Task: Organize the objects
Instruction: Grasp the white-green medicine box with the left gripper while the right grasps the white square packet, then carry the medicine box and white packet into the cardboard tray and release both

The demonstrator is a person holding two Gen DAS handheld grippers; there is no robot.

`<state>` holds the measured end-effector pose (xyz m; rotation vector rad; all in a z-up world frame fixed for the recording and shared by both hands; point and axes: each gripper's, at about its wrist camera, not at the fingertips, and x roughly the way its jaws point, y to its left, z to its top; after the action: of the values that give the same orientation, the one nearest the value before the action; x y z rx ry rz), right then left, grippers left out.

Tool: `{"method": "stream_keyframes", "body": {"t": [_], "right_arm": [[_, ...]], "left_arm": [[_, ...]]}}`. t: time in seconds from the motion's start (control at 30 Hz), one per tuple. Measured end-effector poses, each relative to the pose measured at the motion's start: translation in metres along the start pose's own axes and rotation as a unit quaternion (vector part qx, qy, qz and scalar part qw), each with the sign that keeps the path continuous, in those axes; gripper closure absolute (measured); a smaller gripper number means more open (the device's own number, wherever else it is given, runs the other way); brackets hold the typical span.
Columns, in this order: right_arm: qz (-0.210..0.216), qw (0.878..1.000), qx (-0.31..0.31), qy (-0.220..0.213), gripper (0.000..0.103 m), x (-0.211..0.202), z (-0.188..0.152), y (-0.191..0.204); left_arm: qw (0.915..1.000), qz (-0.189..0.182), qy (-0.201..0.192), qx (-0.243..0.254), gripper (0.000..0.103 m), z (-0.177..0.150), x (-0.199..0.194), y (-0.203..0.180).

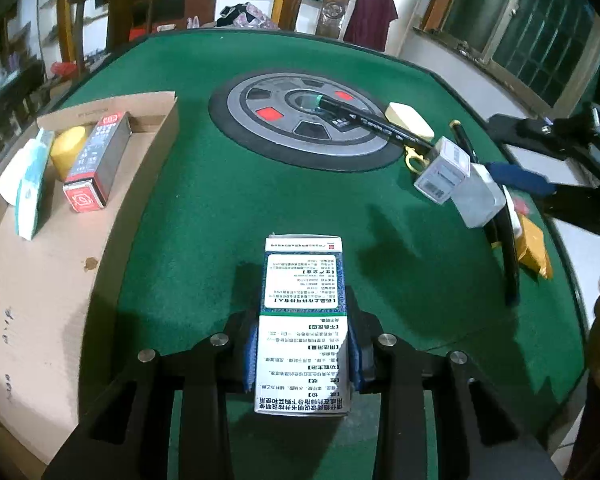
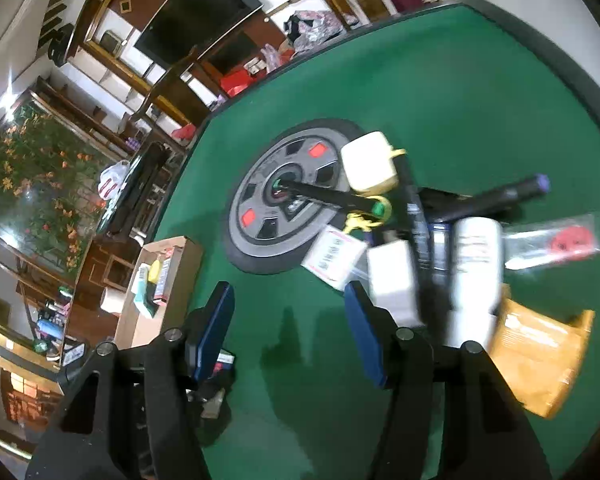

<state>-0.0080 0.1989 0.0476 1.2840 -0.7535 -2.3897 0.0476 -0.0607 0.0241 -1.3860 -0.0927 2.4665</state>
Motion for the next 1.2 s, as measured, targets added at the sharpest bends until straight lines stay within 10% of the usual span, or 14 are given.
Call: {"method": "stream_keyframes", "body": {"t": [0.23,0.8,0.87,1.2], "right_arm": [[-0.131,0.991,-0.014,0.002,0.047,0.033,0.006,0.011],[-0.263,0.961,-0.079,-0.005,0.050,0.061,0.013,0.032],[-0.265,0.960,-0.087,0.005,0.070,0.061,0.009,0.034],[-0.169,0.983,-0.063,-0.020,0.071,0.022,-0.002,0.049]], "left_arm": [[0.9985,-0.044,-0.027,-0.019,0.074,0.001,-0.029,0.012],[0.9928,-0.051,-0.075,-0.079,0.073,-0.014,-0.078,0.075],[0.9916,-0.046,-0.081,-0.090,0.073,-0.018,-0.083,0.085],[0.9863,-0.012,-0.108,-0.124,0.073,-0.025,-0.107,0.134]]}}
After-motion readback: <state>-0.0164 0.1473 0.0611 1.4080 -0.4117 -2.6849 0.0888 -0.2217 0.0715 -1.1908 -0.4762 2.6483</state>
